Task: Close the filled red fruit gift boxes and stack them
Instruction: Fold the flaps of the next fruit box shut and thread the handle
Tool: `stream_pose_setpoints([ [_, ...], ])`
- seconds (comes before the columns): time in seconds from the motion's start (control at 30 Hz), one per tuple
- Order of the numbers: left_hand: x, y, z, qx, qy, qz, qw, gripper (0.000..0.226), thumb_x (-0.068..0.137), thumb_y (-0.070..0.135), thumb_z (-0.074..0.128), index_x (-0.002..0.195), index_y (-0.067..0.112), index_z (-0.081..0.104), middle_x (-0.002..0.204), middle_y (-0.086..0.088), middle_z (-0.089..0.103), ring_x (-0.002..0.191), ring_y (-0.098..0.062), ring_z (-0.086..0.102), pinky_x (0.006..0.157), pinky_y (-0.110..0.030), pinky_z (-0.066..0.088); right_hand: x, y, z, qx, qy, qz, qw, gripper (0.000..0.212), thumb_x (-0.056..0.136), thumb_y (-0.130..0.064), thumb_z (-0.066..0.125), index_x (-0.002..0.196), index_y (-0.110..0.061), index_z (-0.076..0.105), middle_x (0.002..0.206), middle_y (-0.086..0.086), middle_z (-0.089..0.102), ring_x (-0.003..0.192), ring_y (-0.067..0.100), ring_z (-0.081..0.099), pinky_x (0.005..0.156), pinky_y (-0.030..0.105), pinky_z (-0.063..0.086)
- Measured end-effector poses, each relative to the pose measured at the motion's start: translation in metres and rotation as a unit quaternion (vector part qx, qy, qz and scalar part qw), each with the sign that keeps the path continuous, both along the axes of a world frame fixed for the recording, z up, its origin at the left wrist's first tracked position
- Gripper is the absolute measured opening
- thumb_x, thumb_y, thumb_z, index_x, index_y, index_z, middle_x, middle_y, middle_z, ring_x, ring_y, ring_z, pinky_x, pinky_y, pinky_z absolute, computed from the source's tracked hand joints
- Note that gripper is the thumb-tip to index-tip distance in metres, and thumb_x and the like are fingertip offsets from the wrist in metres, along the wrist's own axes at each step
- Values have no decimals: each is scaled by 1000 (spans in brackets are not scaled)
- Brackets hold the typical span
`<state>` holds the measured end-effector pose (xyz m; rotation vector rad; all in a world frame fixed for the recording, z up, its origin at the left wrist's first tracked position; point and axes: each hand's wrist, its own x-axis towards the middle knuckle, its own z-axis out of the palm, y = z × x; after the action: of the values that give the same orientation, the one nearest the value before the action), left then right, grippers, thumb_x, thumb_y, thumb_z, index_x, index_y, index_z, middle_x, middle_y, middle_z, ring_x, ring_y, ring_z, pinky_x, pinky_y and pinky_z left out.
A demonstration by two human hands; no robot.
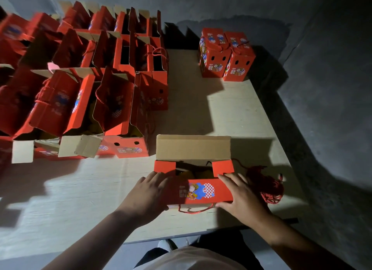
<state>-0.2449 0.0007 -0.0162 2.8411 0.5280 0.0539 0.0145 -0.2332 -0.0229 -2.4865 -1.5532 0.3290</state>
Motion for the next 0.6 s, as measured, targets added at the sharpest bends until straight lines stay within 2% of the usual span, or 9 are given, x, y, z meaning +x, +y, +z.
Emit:
stream_pose_setpoints([
  [0.07,-2,0,-2,5,-7,-4,1000,98,66,56,88,149,33,42,132,5,56,119,-22,54,88,-41,56,1,0,0,0,1,4,1000,96,74,-75,72,154,-32,44,149,-14,46,139,12,40,117,36,39],
  [0.13,-3,-3,-4,-1,-2,0,1000,93,76,56,81,155,35,37,141,5,54,127,-23,52,97,-43,52,2,-2,-1,-11,17,2,1000,96,78,-74,72,158,-32,39,157,-11,43,147,11,33,122,37,36],
  [0.23,-10,-12,-11,-5,17,15,1000,86,93,59,66,165,32,27,164,3,41,153,-24,35,117,-50,40,-1,-7,-8,-32,39,14,999,95,89,-73,62,166,-34,22,173,-12,18,160,6,6,129,39,25],
  [0.3,-17,-16,-16,-31,18,28,999,77,101,64,47,167,33,19,172,8,23,160,-18,17,123,-47,33,-4,-10,-12,-43,49,23,998,91,94,-77,48,167,-37,11,175,-16,2,159,2,-9,129,35,18],
  [0.33,-17,-16,-16,-53,4,35,998,70,104,63,39,166,35,22,172,10,22,160,-15,16,121,-43,35,-6,-10,-13,-40,58,21,997,89,95,-79,40,167,-38,10,174,-18,-1,158,1,-11,127,32,16],
  [0.4,-13,-9,-12,-75,-36,32,996,53,107,49,36,158,37,43,164,9,41,153,-18,35,107,-40,49,-4,-7,-11,-9,75,7,997,78,98,-77,34,165,-38,23,174,-17,8,159,2,-4,128,33,18],
  [0.47,-5,1,-13,-85,-96,28,991,41,101,26,52,139,31,67,144,4,61,130,-25,55,92,-40,58,2,-1,-5,31,66,-12,997,59,102,-59,48,156,-34,48,171,-9,26,159,11,14,127,41,29],
  [0.53,5,8,-13,-164,-152,91,970,31,91,7,72,113,27,81,129,9,63,114,-25,62,86,-40,60,8,7,-2,77,49,-38,995,40,99,-34,70,137,-24,70,161,0,46,150,23,38,119,48,41],
  [0.6,17,16,-12,-255,-181,187,931,33,81,3,85,95,33,78,117,16,56,108,-22,63,82,-40,60,15,19,-4,101,67,-109,987,41,90,-25,82,128,-14,73,151,4,54,137,28,50,112,50,46],
])
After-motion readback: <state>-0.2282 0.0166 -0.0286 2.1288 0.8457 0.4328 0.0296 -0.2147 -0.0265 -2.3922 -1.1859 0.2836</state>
